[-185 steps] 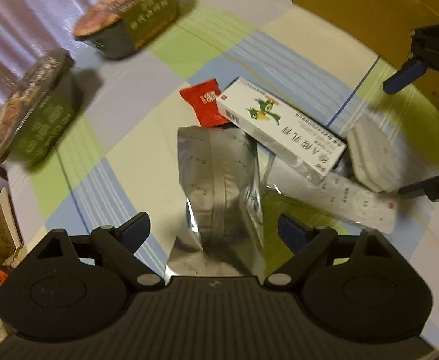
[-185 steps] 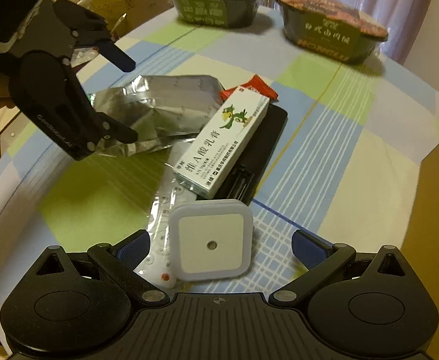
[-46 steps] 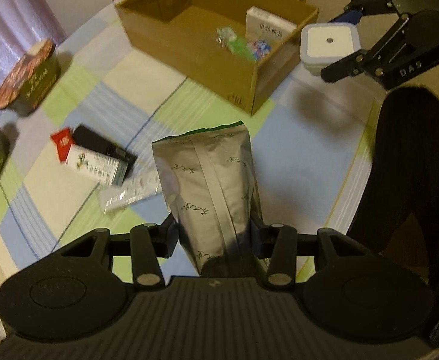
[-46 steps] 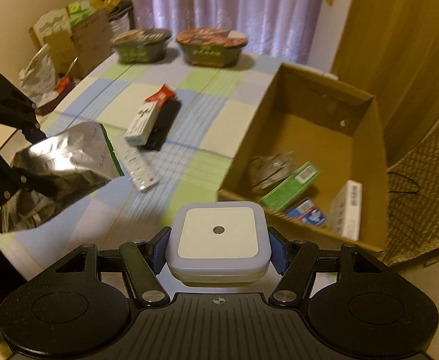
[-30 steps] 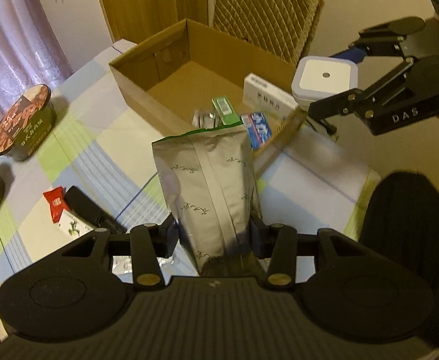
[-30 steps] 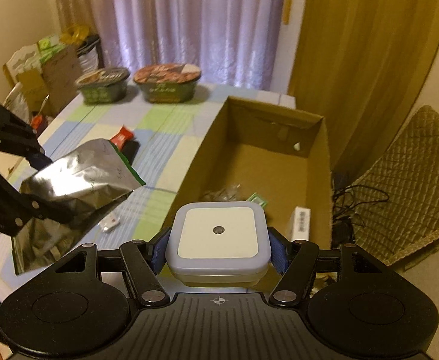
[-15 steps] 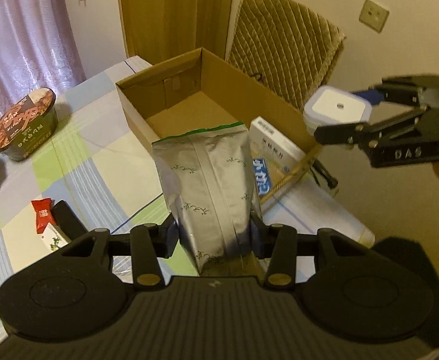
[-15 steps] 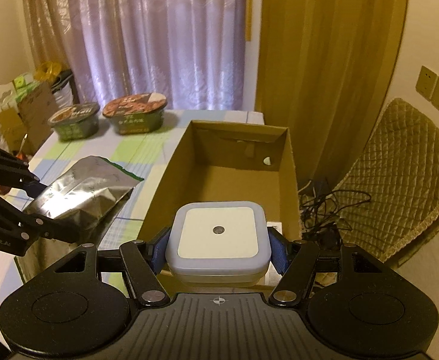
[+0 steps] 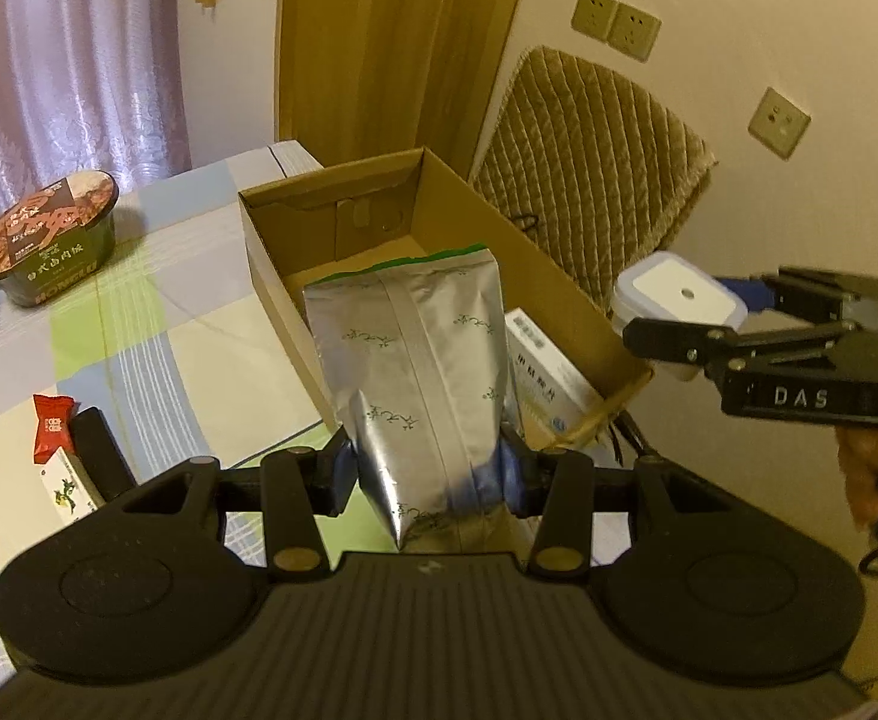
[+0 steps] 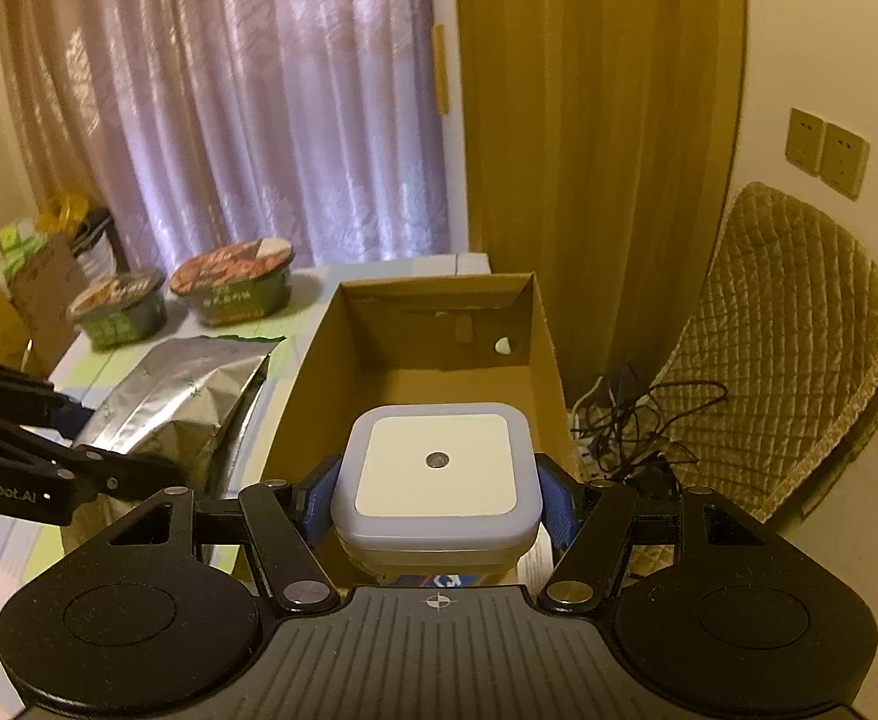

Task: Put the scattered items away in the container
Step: 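Carry the foil bag and night light over the cardboard box with both tools, then open the left tool to drop the foil bag while the right releases the night light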

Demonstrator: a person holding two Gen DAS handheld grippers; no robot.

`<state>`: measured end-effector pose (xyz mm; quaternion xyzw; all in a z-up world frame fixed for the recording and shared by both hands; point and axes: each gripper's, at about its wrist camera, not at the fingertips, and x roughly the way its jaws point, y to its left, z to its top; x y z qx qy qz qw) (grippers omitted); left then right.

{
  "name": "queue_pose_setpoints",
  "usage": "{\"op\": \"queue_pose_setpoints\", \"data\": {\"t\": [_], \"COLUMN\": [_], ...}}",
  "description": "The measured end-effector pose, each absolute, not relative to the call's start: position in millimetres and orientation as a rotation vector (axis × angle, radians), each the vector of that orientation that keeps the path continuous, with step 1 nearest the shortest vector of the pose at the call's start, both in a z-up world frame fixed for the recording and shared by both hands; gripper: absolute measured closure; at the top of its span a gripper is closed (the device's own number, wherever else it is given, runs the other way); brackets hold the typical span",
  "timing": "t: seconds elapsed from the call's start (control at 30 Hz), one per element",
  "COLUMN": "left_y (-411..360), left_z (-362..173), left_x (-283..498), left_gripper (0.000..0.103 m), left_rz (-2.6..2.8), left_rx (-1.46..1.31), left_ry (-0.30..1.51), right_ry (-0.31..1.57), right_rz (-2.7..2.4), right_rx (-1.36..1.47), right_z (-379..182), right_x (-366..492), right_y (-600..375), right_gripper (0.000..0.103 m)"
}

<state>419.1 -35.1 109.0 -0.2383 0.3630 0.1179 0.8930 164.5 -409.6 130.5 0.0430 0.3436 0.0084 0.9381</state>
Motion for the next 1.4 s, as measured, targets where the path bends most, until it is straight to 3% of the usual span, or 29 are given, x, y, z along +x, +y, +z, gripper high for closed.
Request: {"op": "queue_pose_setpoints", "data": {"t": [1.4], "left_y": [-7], "left_z": [82], "left_x": [485], "left_gripper": [0.062], "left_rz": [0.392], "left_rx": [-0.609], "left_ry": [0.655], "right_ry": [0.729], "right_rz": [-0.024], "right_rx": [0.151], "right_z": [84], "right_x": [215], "right_y": [-440], "right_gripper": [0.035]}}
